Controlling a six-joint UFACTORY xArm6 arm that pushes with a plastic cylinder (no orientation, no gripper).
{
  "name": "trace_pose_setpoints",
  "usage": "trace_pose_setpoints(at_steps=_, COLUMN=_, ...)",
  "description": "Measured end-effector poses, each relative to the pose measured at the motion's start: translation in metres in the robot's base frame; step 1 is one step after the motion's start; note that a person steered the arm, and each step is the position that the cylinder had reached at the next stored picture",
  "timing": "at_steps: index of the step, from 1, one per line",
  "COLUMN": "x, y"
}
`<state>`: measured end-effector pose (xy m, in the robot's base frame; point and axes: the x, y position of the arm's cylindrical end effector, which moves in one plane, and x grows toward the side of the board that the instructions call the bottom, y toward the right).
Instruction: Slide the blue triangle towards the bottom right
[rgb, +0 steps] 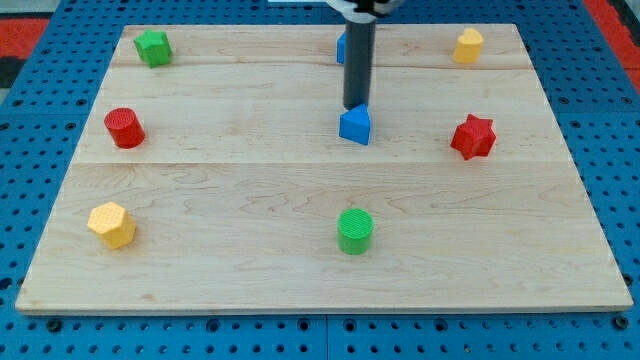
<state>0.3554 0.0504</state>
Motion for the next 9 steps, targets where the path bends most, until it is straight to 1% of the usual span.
trace_pose_setpoints(at_steps=1, x=0.025, y=0.017)
trace_pose_setpoints(at_steps=2, x=0.044, y=0.015)
trace_pose_setpoints(at_steps=5, x=0.053, y=-0.077)
trace_pose_setpoints(at_steps=6, x=0.081, y=-0.072)
trace_pose_setpoints(at_steps=7, x=0.094, y=-0.024)
trace_pose_setpoints(at_steps=8, x=0.077, y=-0.013)
trace_pose_setpoints(at_steps=9, x=0.082, y=0.005)
